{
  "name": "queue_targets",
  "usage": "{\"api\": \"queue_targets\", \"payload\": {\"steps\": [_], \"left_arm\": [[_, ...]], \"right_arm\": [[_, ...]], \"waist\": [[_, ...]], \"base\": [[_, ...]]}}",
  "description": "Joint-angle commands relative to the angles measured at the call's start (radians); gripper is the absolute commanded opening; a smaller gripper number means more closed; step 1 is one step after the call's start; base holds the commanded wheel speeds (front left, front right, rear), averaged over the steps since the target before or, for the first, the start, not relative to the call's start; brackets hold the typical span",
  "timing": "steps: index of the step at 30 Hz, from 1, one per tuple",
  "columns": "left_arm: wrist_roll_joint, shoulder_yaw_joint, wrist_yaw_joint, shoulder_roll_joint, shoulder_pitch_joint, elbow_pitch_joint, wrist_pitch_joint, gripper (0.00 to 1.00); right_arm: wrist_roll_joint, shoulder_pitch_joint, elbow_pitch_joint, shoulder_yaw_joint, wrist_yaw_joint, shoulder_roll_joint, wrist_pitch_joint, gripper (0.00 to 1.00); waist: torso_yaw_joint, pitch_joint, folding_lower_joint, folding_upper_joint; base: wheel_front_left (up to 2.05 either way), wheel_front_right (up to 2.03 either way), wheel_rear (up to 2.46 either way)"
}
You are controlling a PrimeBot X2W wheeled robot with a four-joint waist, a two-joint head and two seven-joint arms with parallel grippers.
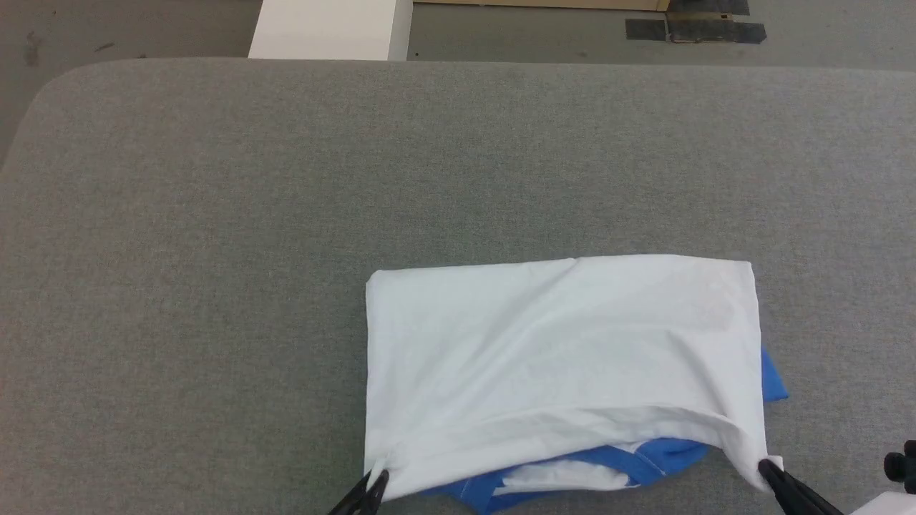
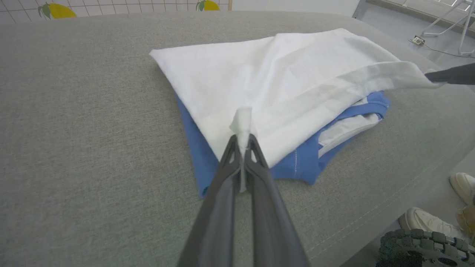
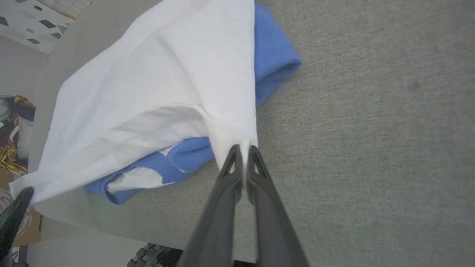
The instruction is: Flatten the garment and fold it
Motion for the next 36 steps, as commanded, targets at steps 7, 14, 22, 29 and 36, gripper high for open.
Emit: {"api": "queue_targets", "payload": {"steps": [7,14,22,29,36], "left_arm": [[-0.017,0.101,-0.024,-0.093,0.008,-0.016,-0.005,1.00],[-0.061,0.351,-0.036,-0.240,-0.015,-0.182,-0.005,1.00],[0.062,0.463,-0.011,-0.351,-0.068,-0.268,-0.005,1.00],[0.140,0.406,0.005,-0.371,-0.085,-0.207,-0.005,1.00],[0.153,0.380,0.000,-0.375,-0.105,-0.172,-0.005,1.00]], "right_arm": [[-0.002,0.012,-0.026,-0.013,-0.002,0.001,0.013,1.00],[0.000,-0.063,-0.087,-0.114,-0.002,0.001,-0.013,1.00],[-0.187,-0.197,-0.056,-0.115,-0.002,0.001,0.011,1.00],[-0.304,-0.294,0.062,-0.032,-0.002,-0.026,0.070,1.00],[-0.331,-0.330,0.191,-0.019,-0.002,-0.056,0.074,1.00]], "waist": [[0.008,-0.005,0.0001,0.0000],[0.016,-0.016,0.0001,0.0000],[0.024,-0.005,0.0001,0.0000],[0.052,0.027,0.0001,0.0000],[0.087,0.042,0.0001,0.0000]], "base": [[0.00,0.00,0.00],[0.00,0.00,0.00],[0.00,0.00,0.00],[0.00,0.00,0.00],[0.00,0.00,0.00]]}}
